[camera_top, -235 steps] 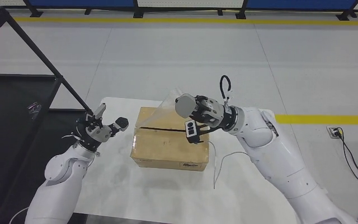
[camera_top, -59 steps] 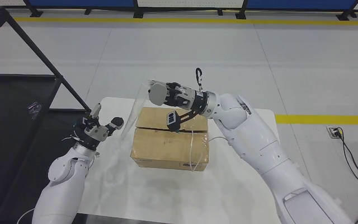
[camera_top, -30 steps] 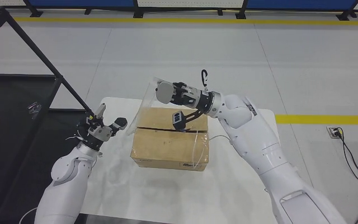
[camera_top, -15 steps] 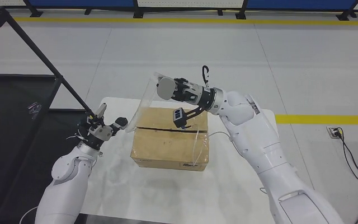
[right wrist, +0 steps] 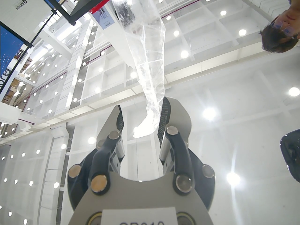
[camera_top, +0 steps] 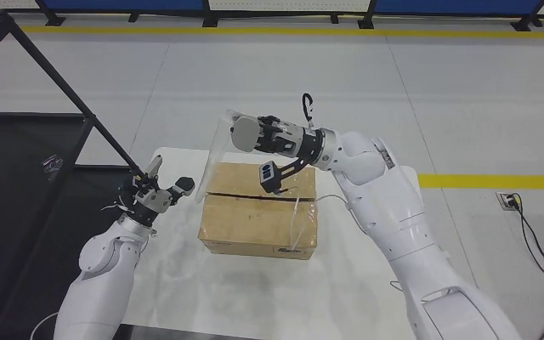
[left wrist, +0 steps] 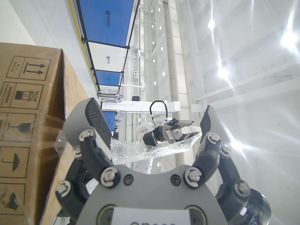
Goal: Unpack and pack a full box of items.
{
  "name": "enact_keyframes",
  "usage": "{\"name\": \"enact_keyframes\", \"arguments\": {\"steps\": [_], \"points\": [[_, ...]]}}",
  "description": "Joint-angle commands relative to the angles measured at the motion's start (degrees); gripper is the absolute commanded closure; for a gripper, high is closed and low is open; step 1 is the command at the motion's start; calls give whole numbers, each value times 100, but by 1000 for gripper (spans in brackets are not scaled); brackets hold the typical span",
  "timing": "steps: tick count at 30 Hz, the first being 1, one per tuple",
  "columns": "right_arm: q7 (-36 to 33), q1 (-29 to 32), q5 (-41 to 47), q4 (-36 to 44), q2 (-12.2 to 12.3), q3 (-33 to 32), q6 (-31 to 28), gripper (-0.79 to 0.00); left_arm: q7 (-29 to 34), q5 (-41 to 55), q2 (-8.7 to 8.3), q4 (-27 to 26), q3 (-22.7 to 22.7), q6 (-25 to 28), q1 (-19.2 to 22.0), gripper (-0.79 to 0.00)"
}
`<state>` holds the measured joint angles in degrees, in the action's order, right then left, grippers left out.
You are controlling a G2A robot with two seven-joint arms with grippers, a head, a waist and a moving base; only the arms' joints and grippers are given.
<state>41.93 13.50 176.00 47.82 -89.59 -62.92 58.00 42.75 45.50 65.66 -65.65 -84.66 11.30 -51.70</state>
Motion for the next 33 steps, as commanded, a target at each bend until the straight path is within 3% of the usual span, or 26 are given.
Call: {"name": "enact_keyframes", "arguments": {"steps": [1, 14, 33], "points": [[49, -15, 0, 42, -11, 11, 0, -369, 10, -8, 1, 13, 2, -11, 10, -785], [366, -337, 0, -203, -29, 253, 0, -366, 296, -79, 19, 99, 129, -143, 24, -785], [-258, -482, -528, -446, 158, 397, 0, -351, 386, -168, 68, 68, 312, -64, 39, -785]]}}
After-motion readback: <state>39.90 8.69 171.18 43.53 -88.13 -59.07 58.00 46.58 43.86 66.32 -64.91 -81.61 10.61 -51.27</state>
